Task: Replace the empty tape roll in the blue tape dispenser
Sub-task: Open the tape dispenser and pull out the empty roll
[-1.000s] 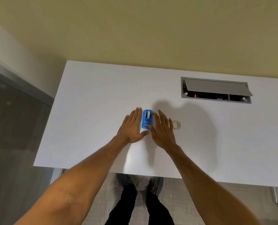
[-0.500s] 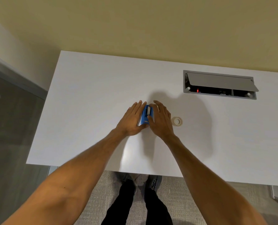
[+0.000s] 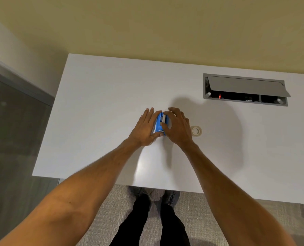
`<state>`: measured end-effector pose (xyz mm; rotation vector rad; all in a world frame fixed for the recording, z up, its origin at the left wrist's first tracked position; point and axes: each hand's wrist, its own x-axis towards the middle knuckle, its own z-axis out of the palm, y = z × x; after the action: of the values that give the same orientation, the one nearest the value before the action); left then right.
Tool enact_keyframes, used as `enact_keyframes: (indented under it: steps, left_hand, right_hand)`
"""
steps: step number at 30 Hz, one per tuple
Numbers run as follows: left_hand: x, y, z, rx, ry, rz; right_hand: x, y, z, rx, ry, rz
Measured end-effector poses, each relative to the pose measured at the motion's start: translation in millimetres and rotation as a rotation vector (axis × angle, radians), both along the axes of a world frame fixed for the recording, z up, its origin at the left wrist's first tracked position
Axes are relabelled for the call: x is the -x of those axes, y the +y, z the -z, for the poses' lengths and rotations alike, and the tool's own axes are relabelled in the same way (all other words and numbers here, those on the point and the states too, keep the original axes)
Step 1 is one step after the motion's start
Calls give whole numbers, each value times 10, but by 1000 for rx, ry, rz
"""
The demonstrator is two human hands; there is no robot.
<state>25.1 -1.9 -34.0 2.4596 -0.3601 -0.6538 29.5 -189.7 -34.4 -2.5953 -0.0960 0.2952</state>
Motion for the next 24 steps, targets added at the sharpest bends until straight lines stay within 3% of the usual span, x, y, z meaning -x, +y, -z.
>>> enact_keyframes:
  steps: [12, 24]
  left_hand:
    - [44, -45, -38, -25, 63, -21]
    - [28, -53, -61, -65, 89, -15]
  right_hand:
    - [-78, 39, -62, 105, -16, -58]
    - [-79, 20, -77, 49, -47, -24]
